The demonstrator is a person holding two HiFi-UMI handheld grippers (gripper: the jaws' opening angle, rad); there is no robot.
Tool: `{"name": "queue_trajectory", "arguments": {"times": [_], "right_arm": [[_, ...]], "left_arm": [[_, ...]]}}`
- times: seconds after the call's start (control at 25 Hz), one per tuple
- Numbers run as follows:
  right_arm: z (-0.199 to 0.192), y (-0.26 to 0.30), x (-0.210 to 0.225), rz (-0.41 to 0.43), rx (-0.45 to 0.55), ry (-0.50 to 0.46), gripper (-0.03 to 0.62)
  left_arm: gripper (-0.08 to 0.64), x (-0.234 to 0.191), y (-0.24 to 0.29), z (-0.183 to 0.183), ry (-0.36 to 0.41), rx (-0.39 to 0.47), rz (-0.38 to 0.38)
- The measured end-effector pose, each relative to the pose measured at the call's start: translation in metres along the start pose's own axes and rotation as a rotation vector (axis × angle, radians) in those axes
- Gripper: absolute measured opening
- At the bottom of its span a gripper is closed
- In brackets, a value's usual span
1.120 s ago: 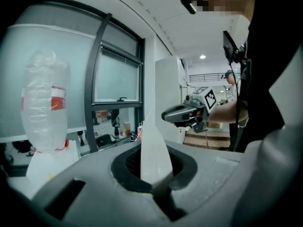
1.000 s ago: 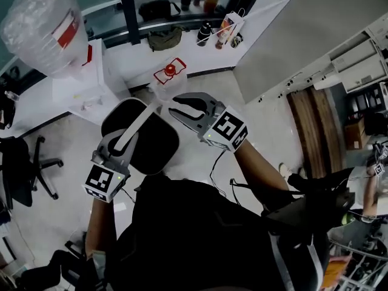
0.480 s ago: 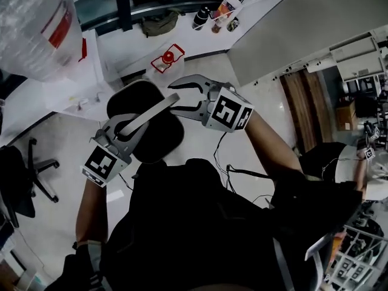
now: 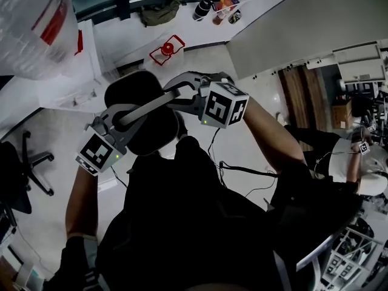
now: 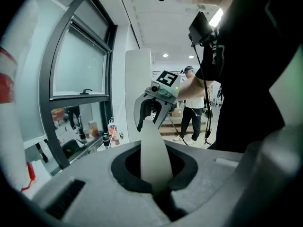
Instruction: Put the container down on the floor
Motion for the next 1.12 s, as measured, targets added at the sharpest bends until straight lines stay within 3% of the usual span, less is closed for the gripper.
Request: {"name": "queue_trajectory", "arguments": {"times": [0.28,0.48,0.72,1.12], "right_arm": [[-0.025,0.005,0.012,0.094,-0.004,-0.032,0.084],[-0.039,0.004,0.023,0.128,-0.016,-0.064,0.081],[-0.066,0.014,0.036,0.167,-0.076,-0.074,0.081],[-0.126,0.056,0.060,0.202,-0.131,-0.035,0.081]], "left_arm": [[0.009,-0.007,0.022,-0.016,-0.002,-0.087,0.026],[0.011,-0.009,0.038,-0.038,0.130,-0.275,0.058],[0.011,-0.016,0.063,-0.073,0.122,-0.423,0.100],[0.011,-0.028,0.105,-0.143,0.118,-0.582,0.147]]}}
Point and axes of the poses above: the fingertips, and each gripper's own axes: y forward along the fingers, x to its right, z out of its top, the point moved 4 cm from there along -y, backward along the fingers, and after that the axes turned 15 degrees about z, right-handed, at the moved point
